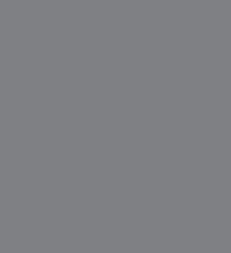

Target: Open the cabinet, pick up the bread from the cabinet and place it in the basket. Then move the basket to the dining counter.

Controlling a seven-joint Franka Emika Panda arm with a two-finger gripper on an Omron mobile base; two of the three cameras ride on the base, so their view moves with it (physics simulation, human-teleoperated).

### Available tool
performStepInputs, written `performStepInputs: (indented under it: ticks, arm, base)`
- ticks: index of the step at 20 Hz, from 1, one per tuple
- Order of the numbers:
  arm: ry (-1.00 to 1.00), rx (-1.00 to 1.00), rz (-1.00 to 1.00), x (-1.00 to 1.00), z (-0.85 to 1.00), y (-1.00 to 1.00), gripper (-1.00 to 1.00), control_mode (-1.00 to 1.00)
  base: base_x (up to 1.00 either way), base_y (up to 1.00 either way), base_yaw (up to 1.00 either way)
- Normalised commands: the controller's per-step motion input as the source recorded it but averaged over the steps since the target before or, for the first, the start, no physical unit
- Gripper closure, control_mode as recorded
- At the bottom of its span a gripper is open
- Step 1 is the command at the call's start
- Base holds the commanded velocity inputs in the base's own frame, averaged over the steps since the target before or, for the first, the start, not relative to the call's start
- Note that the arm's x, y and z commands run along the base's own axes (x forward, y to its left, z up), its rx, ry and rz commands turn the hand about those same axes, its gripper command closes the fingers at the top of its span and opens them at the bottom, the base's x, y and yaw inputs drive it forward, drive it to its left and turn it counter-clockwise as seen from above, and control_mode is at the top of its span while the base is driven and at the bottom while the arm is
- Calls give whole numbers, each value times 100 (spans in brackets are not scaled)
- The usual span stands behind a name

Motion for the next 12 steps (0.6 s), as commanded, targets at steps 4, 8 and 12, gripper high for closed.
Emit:
performStepInputs:
  ticks: [4, 8, 12]
  arm:
    - [0, 0, 0, -21, -3, 2, -100, -100]
    - [-38, -13, 11, -21, 5, 38, -100, -100]
    - [-65, -15, 27, 0, 51, 48, -100, -100]
  base:
    - [0, 0, 0]
    - [0, 0, 0]
    - [0, 0, 0]
